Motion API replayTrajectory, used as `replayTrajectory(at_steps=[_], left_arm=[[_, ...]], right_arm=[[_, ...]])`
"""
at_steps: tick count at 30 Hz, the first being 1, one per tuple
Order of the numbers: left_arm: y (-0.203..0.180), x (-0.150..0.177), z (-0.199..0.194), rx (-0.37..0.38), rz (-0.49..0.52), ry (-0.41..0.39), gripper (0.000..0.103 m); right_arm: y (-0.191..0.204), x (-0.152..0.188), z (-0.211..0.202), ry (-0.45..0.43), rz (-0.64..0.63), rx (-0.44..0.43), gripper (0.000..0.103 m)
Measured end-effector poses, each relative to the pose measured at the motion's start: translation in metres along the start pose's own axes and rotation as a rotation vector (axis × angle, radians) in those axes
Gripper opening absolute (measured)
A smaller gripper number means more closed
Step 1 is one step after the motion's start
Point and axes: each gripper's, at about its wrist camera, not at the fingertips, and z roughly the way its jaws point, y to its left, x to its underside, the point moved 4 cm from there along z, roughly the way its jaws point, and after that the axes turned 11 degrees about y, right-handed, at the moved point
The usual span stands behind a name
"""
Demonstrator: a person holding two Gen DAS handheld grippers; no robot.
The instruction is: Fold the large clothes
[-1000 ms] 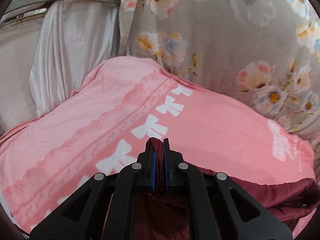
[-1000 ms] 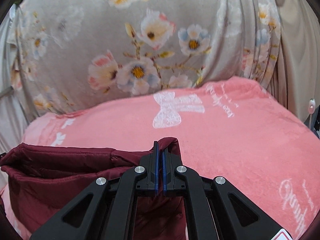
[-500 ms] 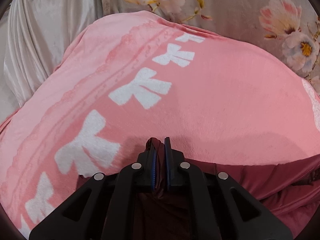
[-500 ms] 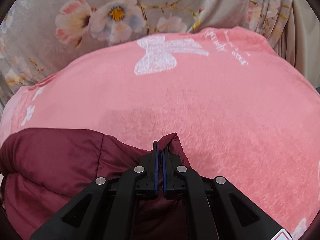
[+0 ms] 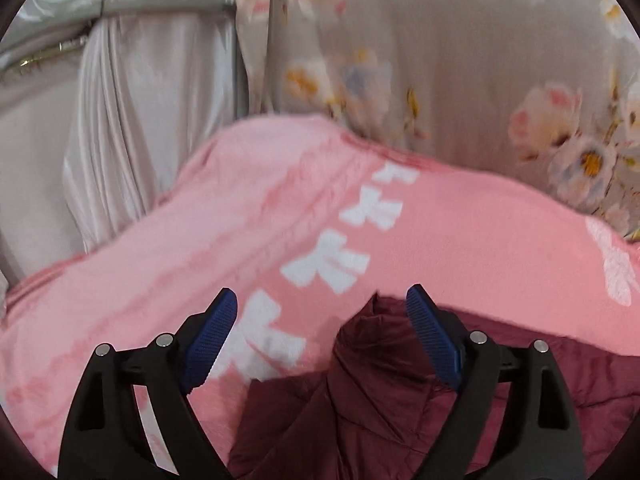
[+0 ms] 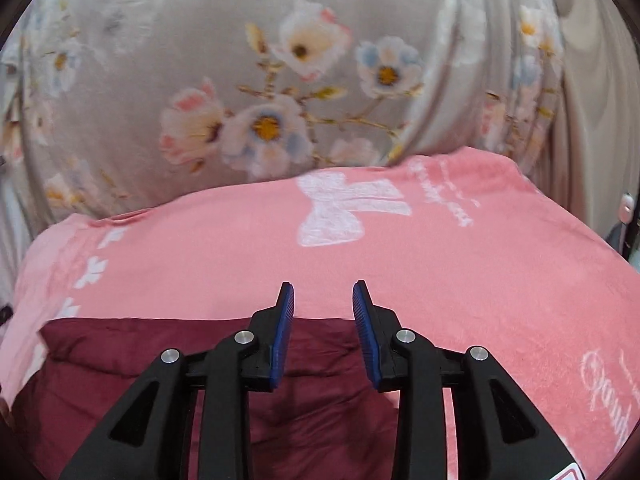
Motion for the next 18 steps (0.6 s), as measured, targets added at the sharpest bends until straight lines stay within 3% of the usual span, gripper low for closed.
replayTrajectory(at_steps=[4, 6, 12, 14, 18], left_arm=[[-0.041, -0.005, -0.015, 0.094, 0.078, 0.051, 0.084], [-0.070, 0.001, -0.013, 0.113, 0.128, 0.078, 0.084], [-0.141, 0.032, 0.026, 0.085, 0.264, 0.166, 0.083], [-0.147, 0.042, 0.047, 0.048, 0.270, 0.196, 0.081], [-0.135, 0.060, 0.076, 0.057, 0.207, 0.274, 0.081]], right_arm=[[0.055, 0.010, 0.021, 0.128, -0.071, -0.136, 0.022], [0.085, 0.017, 0.034, 0.164, -0.118, -0.163, 0.016], [0.132, 0.033, 0.083, 0.301, -0.158, -0.190, 0.013], [0.137, 0.039, 0.095, 0.326, -0.161, -0.196, 0.013], [0.137, 0.048, 0.107, 0.344, -0.165, -0.206, 0.012]])
